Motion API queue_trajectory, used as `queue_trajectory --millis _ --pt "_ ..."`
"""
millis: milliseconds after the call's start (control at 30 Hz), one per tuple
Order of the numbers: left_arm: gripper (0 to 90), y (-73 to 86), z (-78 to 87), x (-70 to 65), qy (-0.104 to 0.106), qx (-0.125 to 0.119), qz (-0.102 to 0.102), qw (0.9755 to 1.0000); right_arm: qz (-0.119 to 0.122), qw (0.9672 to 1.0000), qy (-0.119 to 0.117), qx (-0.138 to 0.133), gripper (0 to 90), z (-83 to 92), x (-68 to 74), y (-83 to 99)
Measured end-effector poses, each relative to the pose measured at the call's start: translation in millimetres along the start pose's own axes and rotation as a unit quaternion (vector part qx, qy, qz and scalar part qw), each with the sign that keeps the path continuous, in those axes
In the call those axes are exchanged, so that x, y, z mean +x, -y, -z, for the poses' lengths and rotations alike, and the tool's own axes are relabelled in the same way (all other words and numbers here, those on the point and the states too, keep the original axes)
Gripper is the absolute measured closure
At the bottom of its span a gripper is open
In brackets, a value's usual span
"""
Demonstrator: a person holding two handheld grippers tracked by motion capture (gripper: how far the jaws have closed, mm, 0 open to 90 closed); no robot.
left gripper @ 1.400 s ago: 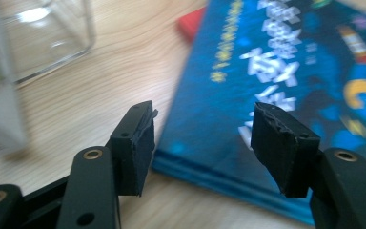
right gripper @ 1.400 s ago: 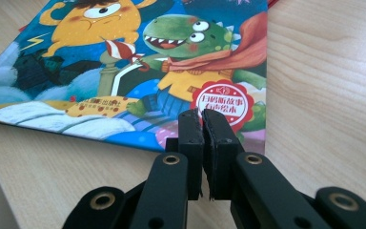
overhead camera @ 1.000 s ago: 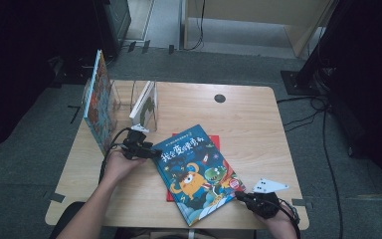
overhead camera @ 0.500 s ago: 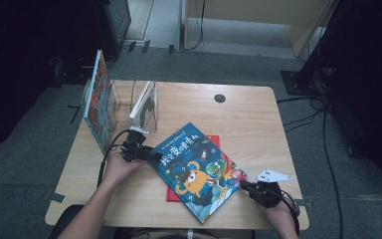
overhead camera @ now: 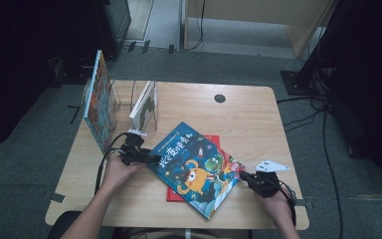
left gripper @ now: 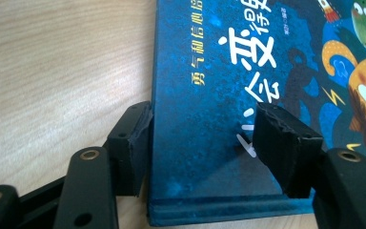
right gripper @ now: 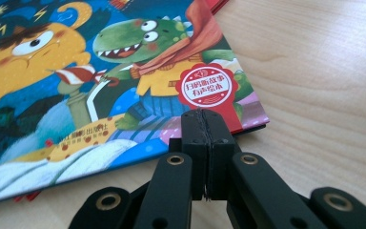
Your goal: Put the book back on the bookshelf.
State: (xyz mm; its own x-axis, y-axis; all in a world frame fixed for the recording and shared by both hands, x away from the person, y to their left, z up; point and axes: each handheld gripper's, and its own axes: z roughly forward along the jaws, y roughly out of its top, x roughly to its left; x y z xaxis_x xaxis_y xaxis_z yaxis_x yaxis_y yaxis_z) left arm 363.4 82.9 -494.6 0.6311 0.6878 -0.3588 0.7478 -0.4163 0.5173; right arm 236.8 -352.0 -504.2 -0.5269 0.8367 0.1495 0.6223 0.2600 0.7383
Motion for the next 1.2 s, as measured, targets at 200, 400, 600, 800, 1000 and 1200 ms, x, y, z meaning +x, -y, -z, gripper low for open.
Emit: queue_trajectory --millis 200,400,600,800,1000,1200 --pt "39.7 4.4 1.7 -3.7 0.000 0.004 0.005 1.0000 -0.007 1.0000 0.000 -0.003 89.4 -7.2 -8.9 -7.1" --pt "39.1 8.0 2.6 -7.3 -0.001 0.001 0.014 0.9999 -0.005 1.0000 0.004 -0.004 89.4 -13.2 -14.2 -13.6" --pt "38.6 12.0 3.6 -11.5 -0.004 0.001 0.019 0.9998 -0.008 0.9999 0.005 -0.007 89.4 -21.2 -21.0 -21.1" --pt "41.4 15.9 9.1 -9.3 -0.001 -0.019 0.033 0.9993 -0.007 1.0000 0.006 -0.003 89.4 -30.1 -24.6 -28.2" --pt "40.7 20.6 8.5 -8.9 -0.009 -0.014 0.040 0.9991 0.000 1.0000 0.006 -0.003 89.5 -35.8 -24.8 -33.7" --pt "42.8 24.1 11.8 -6.4 -0.020 -0.022 0.044 0.9986 0.001 1.0000 0.002 -0.006 89.3 -47.4 -27.7 -43.4"
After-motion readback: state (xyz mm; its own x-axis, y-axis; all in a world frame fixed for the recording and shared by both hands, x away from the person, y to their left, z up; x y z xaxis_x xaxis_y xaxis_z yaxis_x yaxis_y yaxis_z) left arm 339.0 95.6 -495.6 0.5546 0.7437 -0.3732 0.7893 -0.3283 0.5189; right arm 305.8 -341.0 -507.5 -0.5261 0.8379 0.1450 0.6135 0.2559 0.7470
